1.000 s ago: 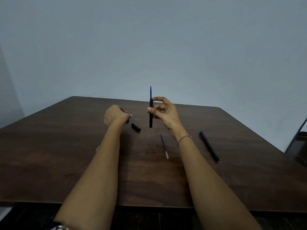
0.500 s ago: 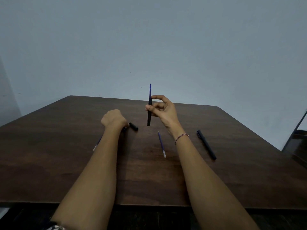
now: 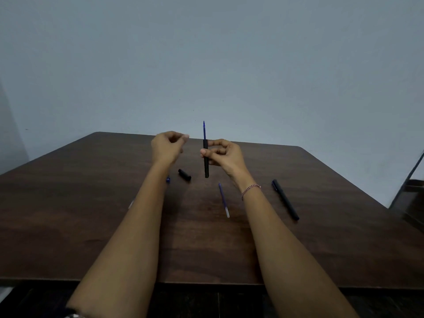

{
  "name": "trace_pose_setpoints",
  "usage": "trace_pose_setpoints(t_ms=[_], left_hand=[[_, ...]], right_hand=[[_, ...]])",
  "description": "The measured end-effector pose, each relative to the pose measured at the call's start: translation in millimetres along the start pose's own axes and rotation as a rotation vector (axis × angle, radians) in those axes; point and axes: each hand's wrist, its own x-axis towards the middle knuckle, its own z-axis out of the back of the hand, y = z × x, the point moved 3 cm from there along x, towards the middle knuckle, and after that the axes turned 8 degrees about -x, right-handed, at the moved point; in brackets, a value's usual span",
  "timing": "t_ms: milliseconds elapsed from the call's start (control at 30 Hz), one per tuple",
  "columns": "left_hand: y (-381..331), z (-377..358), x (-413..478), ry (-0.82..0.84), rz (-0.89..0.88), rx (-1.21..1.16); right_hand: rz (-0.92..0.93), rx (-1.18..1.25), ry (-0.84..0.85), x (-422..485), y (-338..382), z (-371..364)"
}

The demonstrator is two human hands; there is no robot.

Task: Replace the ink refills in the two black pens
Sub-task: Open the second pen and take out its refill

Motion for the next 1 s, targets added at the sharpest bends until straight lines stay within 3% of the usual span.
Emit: trace_pose_setpoints(t_ms=[100,333,1000], left_hand=[[-4,-8,-6,0.146,0.069,-0.254],[-1,-19,-11,0.334,0.146,-0.306],[3,-15,-11,0.258,0.201,-0.437]], right_hand=[[-0.047,-0.025,0.003,1,-4,-1],[-0.091,-0.045,0.025,1,-7,-2],[-0.12,-0.064,0.095,-3,-8,-6]])
